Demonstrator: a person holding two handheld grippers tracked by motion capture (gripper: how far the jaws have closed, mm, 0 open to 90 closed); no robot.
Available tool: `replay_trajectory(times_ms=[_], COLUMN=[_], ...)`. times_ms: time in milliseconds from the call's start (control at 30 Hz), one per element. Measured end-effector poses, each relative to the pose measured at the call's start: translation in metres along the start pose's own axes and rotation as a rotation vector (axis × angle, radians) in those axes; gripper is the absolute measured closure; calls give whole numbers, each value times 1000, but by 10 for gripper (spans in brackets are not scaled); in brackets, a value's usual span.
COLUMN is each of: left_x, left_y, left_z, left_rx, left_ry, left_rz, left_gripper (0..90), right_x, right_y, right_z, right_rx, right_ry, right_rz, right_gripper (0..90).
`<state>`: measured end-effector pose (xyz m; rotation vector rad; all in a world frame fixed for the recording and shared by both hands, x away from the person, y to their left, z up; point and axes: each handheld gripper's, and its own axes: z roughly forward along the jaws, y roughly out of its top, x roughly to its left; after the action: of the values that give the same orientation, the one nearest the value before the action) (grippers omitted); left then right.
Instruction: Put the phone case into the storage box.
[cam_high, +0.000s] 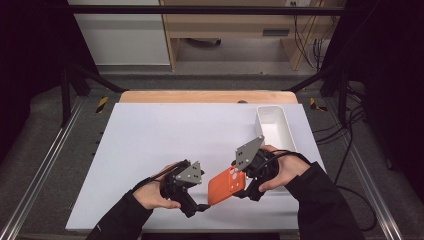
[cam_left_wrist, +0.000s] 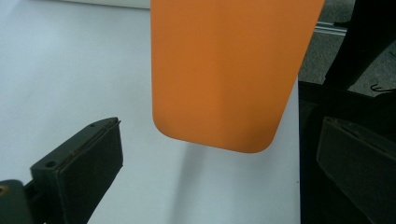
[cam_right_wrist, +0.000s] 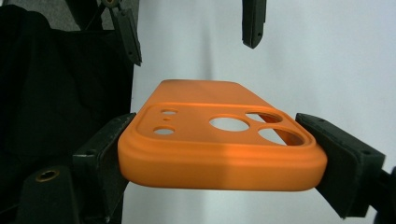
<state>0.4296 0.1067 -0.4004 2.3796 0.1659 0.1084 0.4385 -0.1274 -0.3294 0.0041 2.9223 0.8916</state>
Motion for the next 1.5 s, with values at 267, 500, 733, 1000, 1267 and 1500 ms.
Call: replay_trajectory(times_ms=[267,500,733,1000,1267,1500], left_x=[2,4,6,7,4,3], left_y=[2,8,10,11,15,16], left_z=[8,15,20,28,33,36], left_rx=[35,66,94,136,156,180], left_ry=[-5,-9,-8,-12,-16,-18], left_rz=[9,20,26,39,79,87], left_gripper=[0,0,0,0,2,10], right_x=[-1,-2,-1,-2,-2,-2], right_y=[7,12,15,20,27,31], right_z=[5,9,10,13,16,18], right_rx=[31,53,72,88,100,117], right_ry=[5,10,9,8,14,16], right_rz=[-12,-29,-23,-31,-33,-33], right_gripper=[165,164,164,164,164,164])
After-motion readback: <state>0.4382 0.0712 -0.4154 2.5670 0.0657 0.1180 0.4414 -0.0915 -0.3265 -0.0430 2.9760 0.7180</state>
